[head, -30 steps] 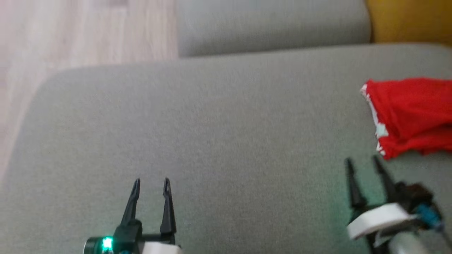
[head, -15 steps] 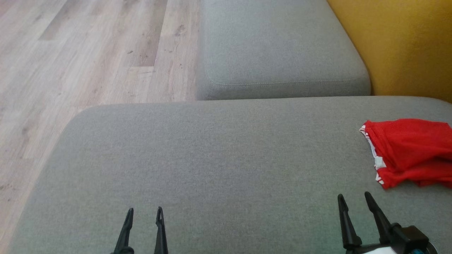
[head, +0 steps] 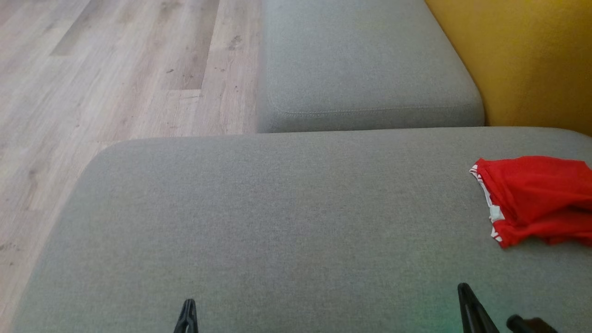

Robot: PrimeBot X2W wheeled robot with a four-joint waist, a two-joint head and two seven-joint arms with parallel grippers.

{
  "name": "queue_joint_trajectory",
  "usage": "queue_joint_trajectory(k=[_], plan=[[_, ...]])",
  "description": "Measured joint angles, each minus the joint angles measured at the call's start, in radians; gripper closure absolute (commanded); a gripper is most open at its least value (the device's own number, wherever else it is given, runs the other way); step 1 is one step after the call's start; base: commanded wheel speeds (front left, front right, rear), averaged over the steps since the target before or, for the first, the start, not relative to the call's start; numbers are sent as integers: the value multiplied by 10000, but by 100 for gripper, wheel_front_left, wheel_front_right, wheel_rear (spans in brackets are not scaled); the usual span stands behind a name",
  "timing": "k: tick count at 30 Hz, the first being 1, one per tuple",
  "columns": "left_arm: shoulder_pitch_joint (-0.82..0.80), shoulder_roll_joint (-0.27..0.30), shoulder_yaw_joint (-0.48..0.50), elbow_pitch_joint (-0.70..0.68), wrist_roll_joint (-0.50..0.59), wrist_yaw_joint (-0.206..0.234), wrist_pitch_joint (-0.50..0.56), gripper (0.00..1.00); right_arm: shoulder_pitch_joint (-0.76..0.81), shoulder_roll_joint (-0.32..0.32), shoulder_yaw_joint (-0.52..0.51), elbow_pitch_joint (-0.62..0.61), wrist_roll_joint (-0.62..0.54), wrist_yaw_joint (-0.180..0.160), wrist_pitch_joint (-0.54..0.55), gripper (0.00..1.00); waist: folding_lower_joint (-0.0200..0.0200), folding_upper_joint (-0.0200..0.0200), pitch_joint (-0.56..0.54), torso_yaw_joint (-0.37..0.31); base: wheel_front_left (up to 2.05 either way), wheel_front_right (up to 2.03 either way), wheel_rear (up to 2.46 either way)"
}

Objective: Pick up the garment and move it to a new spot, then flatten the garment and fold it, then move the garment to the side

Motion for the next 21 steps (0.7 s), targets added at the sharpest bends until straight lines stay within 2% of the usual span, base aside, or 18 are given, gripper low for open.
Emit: queue_joint_trajectory(k=[21], plan=[[-352,31,313,134,-2474,-491,441,100,-460,-2,-249,-17,2393,-2,573,100,0,0,324,-59,0,0,0]])
